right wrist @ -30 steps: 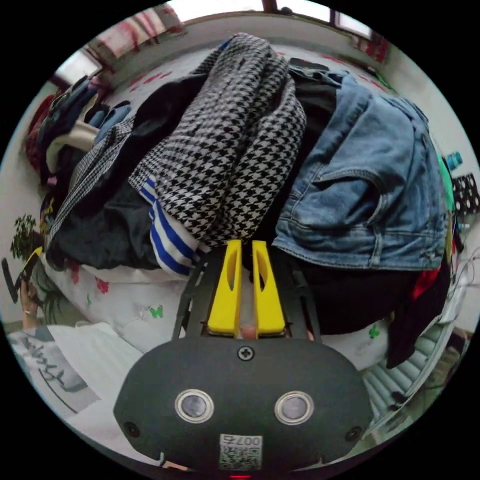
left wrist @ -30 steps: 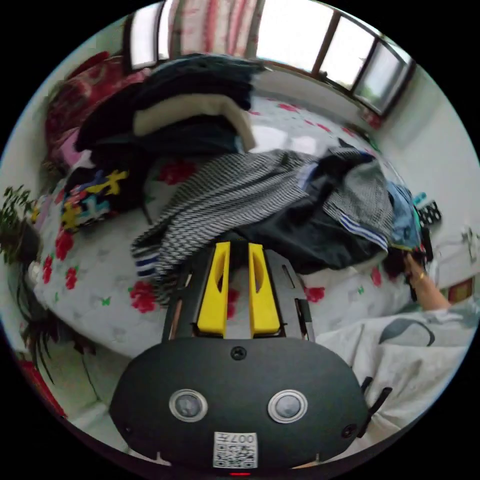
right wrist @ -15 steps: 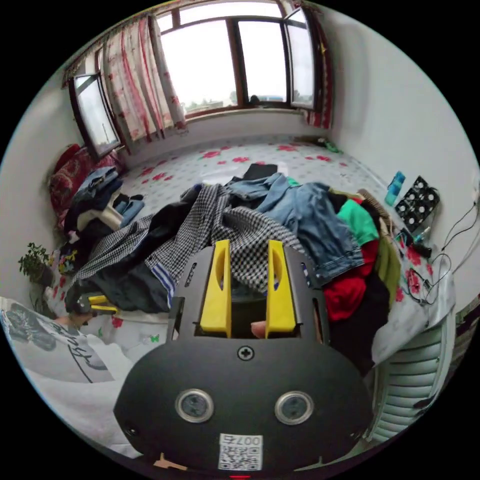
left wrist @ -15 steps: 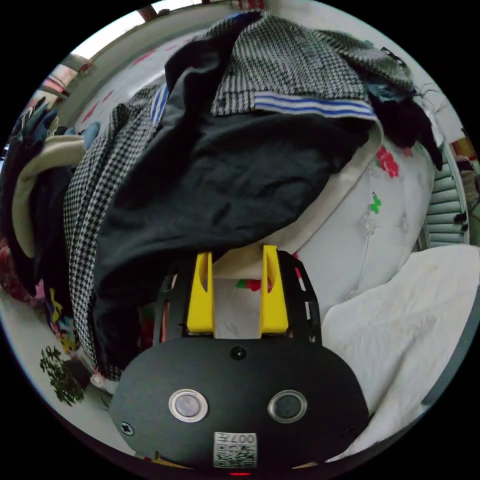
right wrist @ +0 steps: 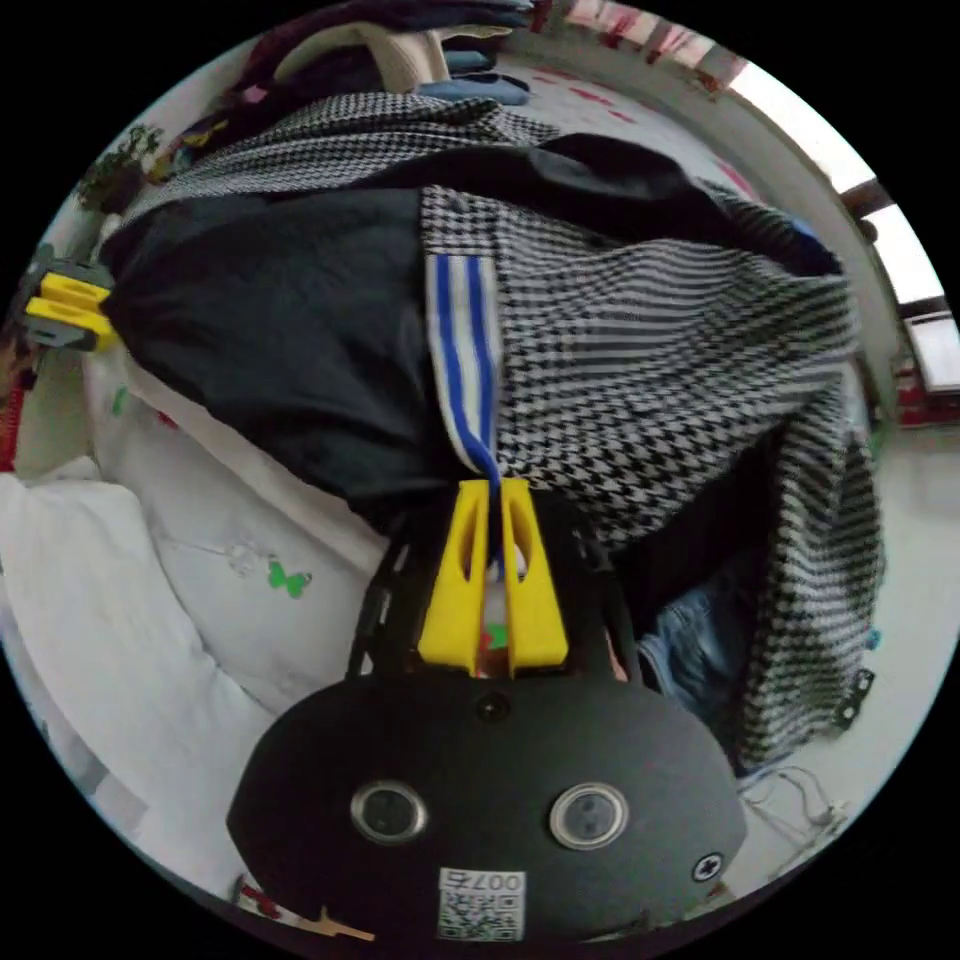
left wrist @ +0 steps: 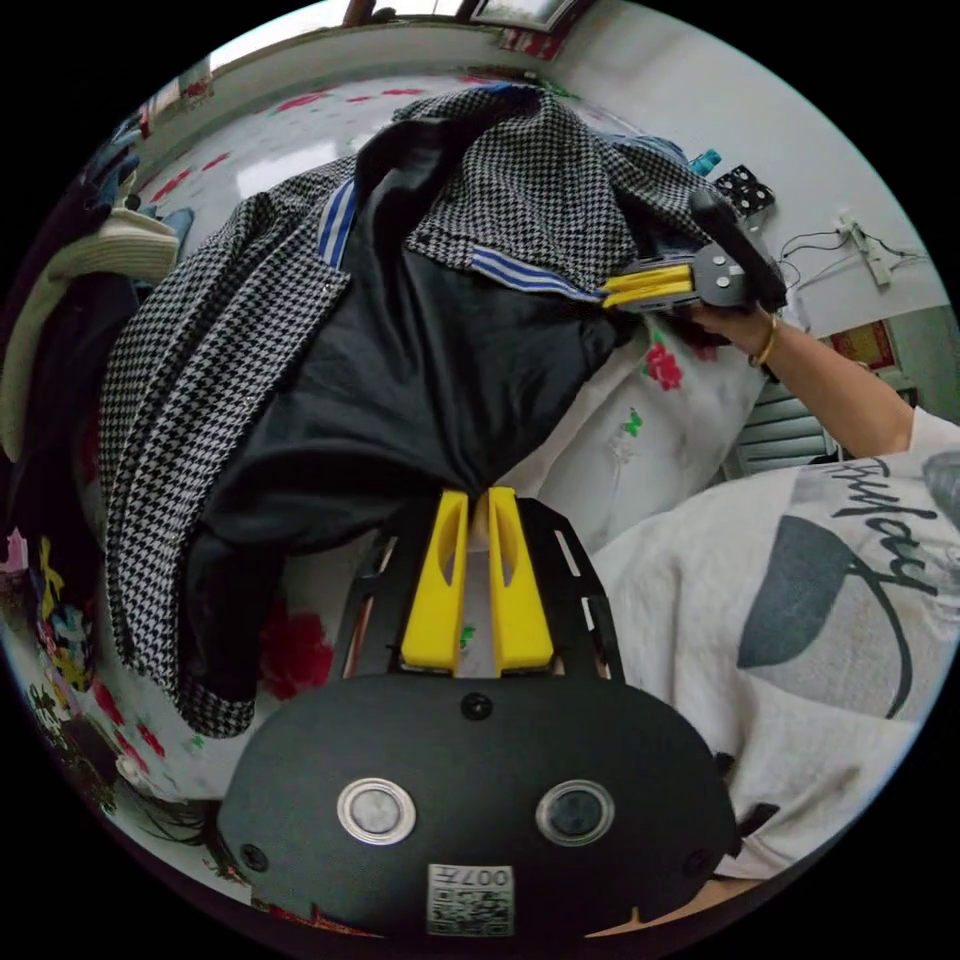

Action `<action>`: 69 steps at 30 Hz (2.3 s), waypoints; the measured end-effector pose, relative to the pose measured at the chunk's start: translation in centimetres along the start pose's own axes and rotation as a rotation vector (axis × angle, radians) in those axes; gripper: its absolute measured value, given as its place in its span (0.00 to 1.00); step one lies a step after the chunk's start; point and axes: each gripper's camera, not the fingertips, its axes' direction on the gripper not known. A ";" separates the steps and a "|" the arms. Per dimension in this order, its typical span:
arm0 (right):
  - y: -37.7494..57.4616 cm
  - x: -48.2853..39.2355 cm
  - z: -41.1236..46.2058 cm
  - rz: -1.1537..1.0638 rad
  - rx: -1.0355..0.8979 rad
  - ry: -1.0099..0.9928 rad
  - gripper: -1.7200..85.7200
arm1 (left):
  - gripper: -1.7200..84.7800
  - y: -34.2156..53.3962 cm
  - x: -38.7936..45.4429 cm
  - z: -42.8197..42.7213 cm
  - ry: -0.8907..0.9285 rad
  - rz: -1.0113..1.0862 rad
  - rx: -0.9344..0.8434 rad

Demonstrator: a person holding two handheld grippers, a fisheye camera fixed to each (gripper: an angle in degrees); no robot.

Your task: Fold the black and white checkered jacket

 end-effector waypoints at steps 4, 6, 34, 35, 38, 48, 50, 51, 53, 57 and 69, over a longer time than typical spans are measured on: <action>6.5 -2.2 -5.1 -0.216 -0.065 0.036 0.03 | 0.06 1.6 2.3 -0.7 0.016 0.070 -0.066; 10.5 -3.3 -6.1 -0.303 -0.133 0.007 0.03 | 0.07 2.1 3.7 0.7 0.102 0.138 -0.129; -13.5 9.6 -1.8 0.032 0.086 0.108 0.06 | 0.07 -10.4 -23.4 -9.8 0.209 -0.036 -0.121; -11.4 12.1 -4.4 0.095 0.174 0.094 0.05 | 0.07 -9.9 -25.0 -11.8 0.275 -0.063 -0.060; -4.4 19.6 -9.2 0.266 0.322 0.051 0.04 | 0.07 -6.7 -32.5 -21.3 0.462 -0.171 0.233; 6.1 27.5 -6.8 0.742 0.514 -0.056 0.07 | 0.10 -7.5 -41.5 -28.8 0.262 -0.518 0.483; 5.2 21.1 -7.3 0.555 0.572 -0.037 0.08 | 0.11 -5.0 -40.6 -29.7 0.178 -0.488 0.481; 5.0 19.3 -7.1 0.497 0.577 -0.052 0.08 | 0.11 -2.5 -39.9 -30.3 0.101 -0.488 0.475; 3.3 12.1 -4.3 0.245 0.507 -0.183 0.09 | 0.11 2.2 -39.1 -31.0 0.001 -0.521 0.471; 1.2 3.5 2.9 0.038 0.293 -0.345 0.10 | 0.12 16.0 -38.1 -30.6 -0.092 -0.727 0.462; -9.8 3.2 5.2 0.056 0.366 -0.727 0.12 | 0.19 38.0 -44.4 -27.6 0.158 -1.114 0.532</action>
